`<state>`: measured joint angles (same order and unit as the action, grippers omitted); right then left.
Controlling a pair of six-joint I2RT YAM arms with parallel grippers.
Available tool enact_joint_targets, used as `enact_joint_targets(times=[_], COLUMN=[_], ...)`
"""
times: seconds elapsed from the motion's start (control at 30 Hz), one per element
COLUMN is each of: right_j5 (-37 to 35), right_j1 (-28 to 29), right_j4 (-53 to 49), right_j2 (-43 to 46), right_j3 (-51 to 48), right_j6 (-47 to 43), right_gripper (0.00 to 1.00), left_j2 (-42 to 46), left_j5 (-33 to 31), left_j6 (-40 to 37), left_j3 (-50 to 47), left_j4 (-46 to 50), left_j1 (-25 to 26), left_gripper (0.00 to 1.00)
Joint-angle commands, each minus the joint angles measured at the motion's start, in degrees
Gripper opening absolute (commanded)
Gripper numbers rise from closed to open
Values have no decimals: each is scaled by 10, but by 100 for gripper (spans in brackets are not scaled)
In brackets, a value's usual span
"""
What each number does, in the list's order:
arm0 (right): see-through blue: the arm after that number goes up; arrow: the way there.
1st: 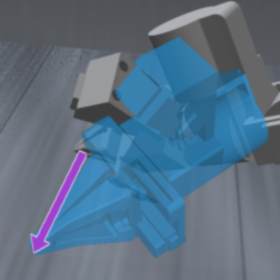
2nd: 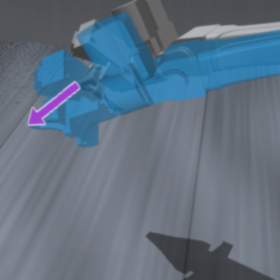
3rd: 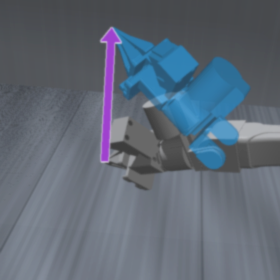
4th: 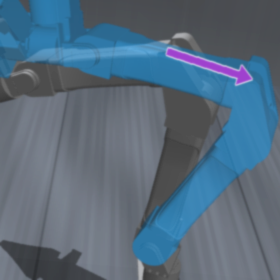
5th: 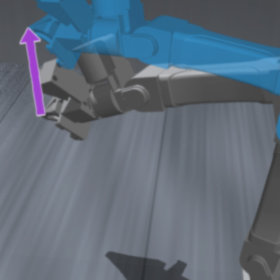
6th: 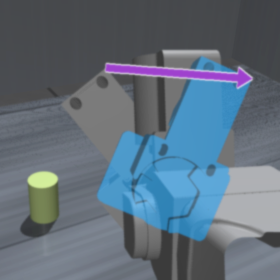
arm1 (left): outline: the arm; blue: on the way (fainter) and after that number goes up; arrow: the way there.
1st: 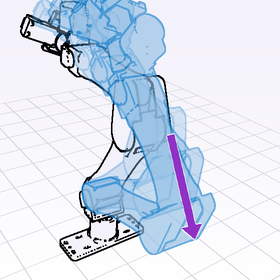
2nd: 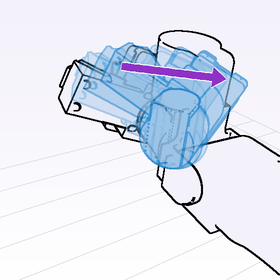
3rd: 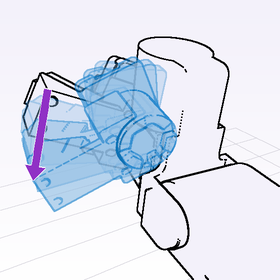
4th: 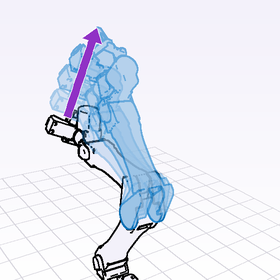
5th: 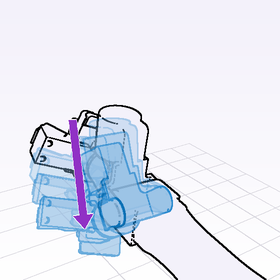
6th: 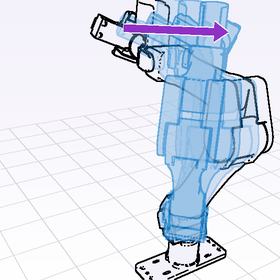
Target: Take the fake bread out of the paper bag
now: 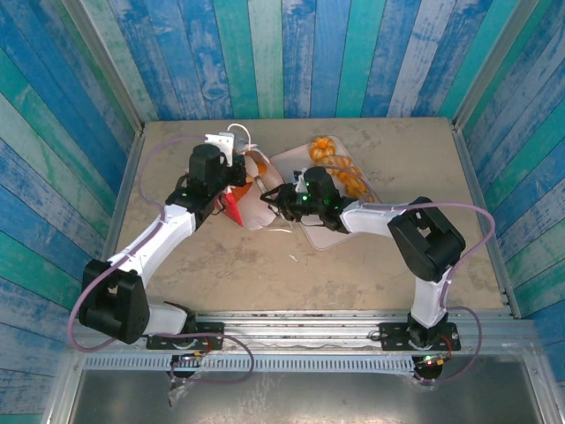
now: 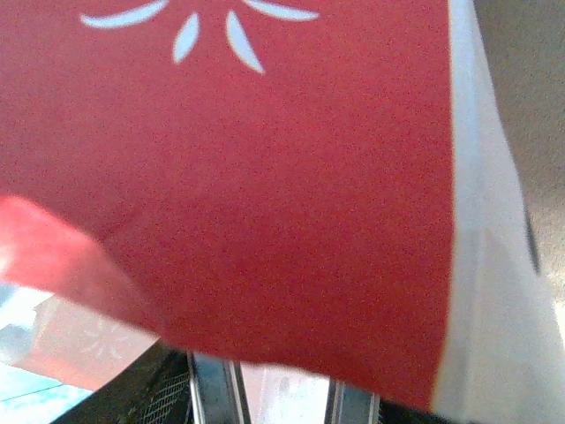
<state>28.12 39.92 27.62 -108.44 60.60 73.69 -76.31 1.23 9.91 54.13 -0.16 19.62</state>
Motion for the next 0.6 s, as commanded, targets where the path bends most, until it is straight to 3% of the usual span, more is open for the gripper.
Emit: enact_joint_targets(times=[0.0, 0.23, 0.57], right_j5=[-7, -12, -34], right_j1=[-3, -1, 14], right_j4=[27, 4, -100], right_j2=[-11, 6, 79], right_j3=[19, 24, 25], right_j6=[-5, -38, -103], right_gripper=[48, 31, 27], left_j2=[22, 19, 15], left_j5=[18, 9, -29], left_j6=[3, 0, 17], left_j3=[7, 6, -1], left_j4=[-20, -17, -23], left_j1=[4, 4, 4], left_gripper=[8, 8, 8])
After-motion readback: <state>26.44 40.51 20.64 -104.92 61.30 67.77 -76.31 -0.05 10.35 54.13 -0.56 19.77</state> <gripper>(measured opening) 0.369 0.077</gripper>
